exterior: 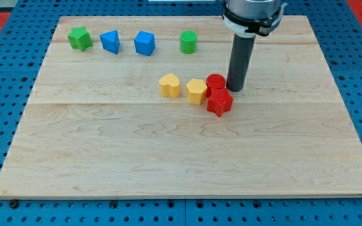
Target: Push the group of blocks up and left a bit
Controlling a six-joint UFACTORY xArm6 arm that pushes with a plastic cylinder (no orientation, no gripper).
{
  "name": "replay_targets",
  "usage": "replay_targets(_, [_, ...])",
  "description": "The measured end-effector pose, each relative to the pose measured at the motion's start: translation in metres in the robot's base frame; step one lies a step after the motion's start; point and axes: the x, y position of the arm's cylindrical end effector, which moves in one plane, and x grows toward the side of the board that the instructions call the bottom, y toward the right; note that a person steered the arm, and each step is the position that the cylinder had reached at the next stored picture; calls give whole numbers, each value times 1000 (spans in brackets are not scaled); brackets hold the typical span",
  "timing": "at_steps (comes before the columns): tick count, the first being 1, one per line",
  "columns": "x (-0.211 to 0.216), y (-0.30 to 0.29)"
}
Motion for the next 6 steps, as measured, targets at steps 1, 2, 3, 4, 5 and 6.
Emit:
replay_targets(1, [3,19])
replay_targets(2, [49,46])
replay_targets(3, [68,8])
replay_targets(4, [66,-32])
replay_targets(5, [64,-39])
replay_targets(6, [61,-51])
